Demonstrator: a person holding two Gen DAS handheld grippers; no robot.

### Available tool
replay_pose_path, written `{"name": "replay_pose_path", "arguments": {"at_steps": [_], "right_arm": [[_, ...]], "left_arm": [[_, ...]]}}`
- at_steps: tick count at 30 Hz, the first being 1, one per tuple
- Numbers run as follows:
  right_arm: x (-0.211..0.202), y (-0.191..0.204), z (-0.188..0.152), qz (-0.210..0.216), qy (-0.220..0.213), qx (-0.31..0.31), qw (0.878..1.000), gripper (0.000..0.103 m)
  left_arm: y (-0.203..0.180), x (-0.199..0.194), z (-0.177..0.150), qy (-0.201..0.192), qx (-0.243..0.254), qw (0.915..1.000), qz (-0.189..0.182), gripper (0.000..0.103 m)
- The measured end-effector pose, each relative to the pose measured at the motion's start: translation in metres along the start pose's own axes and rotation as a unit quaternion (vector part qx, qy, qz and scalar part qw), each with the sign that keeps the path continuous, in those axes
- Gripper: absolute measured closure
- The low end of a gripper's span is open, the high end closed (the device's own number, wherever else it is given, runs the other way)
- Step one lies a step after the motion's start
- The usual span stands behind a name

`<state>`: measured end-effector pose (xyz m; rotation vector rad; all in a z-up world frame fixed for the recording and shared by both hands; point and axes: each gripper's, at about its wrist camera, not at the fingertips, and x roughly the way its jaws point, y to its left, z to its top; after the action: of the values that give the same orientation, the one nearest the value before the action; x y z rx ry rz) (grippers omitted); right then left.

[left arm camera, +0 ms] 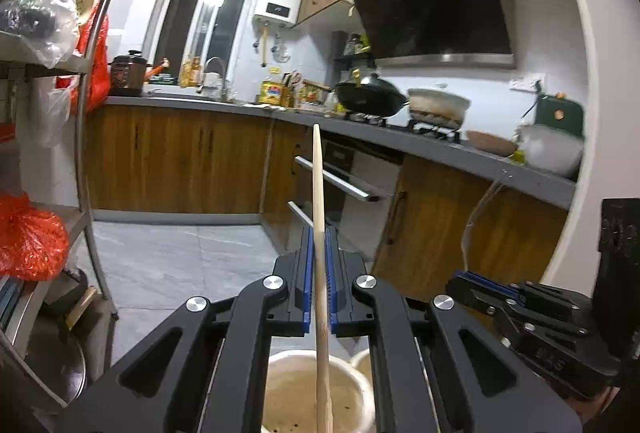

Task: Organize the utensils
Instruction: 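Lower the chopstick into the large cup while the right tool drops the fork in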

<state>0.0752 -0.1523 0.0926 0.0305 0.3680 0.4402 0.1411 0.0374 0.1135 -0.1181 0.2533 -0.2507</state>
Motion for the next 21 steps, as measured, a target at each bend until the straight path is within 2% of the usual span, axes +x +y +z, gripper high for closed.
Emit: {"name": "replay_pose_path", "arguments": {"at_steps": [9, 14, 21], "right_arm": [[0.030, -0.006, -0.031, -0.003, 0.055, 0.015, 0.998, 0.097], [0.037, -0.005, -0.039, -0.001, 0.076, 0.013, 0.997, 0.097], [0.046, -0.001, -0.048, 0.000, 0.098, 0.013, 0.995, 0.097]], "left_arm": [[0.006, 0.005, -0.040, 0.054, 0.007, 0.9982, 0.023, 0.097], [-0.001, 0.008, -0.053, 0.087, 0.038, 0.9951, 0.030, 0.097], [-0.005, 0.013, -0.058, 0.108, 0.051, 0.9923, 0.032, 0.097]]}}
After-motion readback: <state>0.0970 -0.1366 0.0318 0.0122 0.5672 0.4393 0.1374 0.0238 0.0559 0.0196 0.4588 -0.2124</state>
